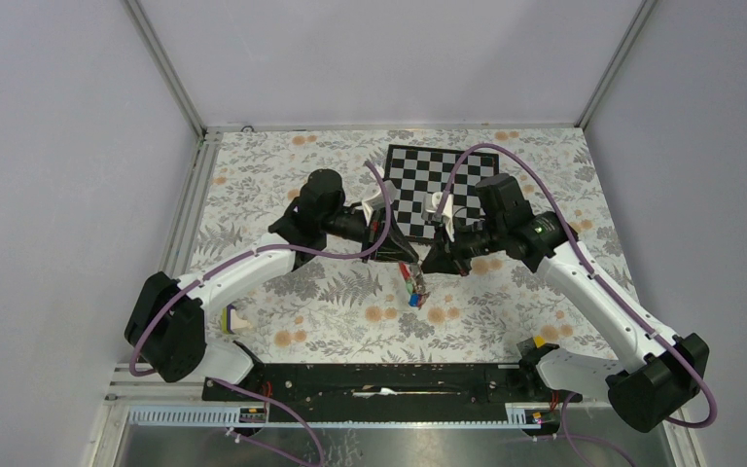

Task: Put the keys on the keyring

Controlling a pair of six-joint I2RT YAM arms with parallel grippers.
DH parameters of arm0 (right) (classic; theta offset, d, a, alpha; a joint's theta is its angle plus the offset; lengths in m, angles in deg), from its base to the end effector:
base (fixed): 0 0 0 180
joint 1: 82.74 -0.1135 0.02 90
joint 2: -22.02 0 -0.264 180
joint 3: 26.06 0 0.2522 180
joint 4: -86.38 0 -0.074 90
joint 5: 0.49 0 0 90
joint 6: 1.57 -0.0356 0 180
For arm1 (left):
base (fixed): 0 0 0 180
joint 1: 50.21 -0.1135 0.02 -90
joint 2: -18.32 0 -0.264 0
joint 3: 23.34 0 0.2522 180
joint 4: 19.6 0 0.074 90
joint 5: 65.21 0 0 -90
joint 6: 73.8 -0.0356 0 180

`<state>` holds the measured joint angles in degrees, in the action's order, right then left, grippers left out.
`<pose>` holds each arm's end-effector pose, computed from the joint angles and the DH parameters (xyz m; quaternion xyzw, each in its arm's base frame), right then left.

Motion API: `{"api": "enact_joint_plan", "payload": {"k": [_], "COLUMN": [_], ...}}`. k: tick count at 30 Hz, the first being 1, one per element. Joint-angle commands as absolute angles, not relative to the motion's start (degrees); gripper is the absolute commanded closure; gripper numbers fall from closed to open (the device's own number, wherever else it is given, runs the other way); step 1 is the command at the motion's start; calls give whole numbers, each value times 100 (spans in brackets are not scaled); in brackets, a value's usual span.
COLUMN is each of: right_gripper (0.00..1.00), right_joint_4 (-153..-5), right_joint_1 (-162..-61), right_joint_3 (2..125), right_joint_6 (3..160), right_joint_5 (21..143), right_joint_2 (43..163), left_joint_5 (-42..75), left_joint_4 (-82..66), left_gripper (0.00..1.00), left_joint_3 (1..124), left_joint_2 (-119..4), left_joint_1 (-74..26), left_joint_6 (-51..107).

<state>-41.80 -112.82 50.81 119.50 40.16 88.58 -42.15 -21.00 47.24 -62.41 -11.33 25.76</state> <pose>0.1906 0.1416 0.3364 -0.5690 0.6261 0.3774 0.3764 0.2228 -0.2217 0.3162 0.5076 0.5216 -0.6046 0.3236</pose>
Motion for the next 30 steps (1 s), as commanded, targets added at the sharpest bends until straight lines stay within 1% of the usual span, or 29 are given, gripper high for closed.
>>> {"api": "enact_joint_plan", "payload": {"k": [1,9,12,15,21,23,26,30], "right_gripper": [99,100,98,93,75,71,68,66], "right_joint_4": [-4418,-4542,-4647,-4791,-4865,-4848,-4772,-4711], "right_joint_1": [-11244,-11244,-11244,-11244,-11244,-11230,-11129,-10960], "right_joint_3": [4961,4950,4888,4814,4879,4923,4983,5029], "right_joint_6": [11875,11679,11595,11465,11365,11379,11452,11500], "right_joint_5": [3781,3600,3536,3489,3579,3698,3747,3710], "right_joint_2": [8791,8925,8952,8975,8916,8811,8623,8385], "left_joint_5": [-4429,-4387,-4377,-4385,-4407,-4427,-4492,-4548], "left_joint_4": [-2588,-2623,-2623,-2640,-2667,-2659,-2633,-2597], "left_gripper": [100,100,100,100,100,100,100,100], "left_joint_3": [4798,4754,4717,4698,4661,4642,4649,4667], "left_joint_2": [-6023,-6078,-6082,-6095,-6108,-6097,-6089,-6094], "left_joint_1": [-1153,-1153,-1148,-1145,-1136,-1136,-1136,-1136], "left_joint_6": [2631,2592,2570,2569,2549,2522,2490,2473]}}
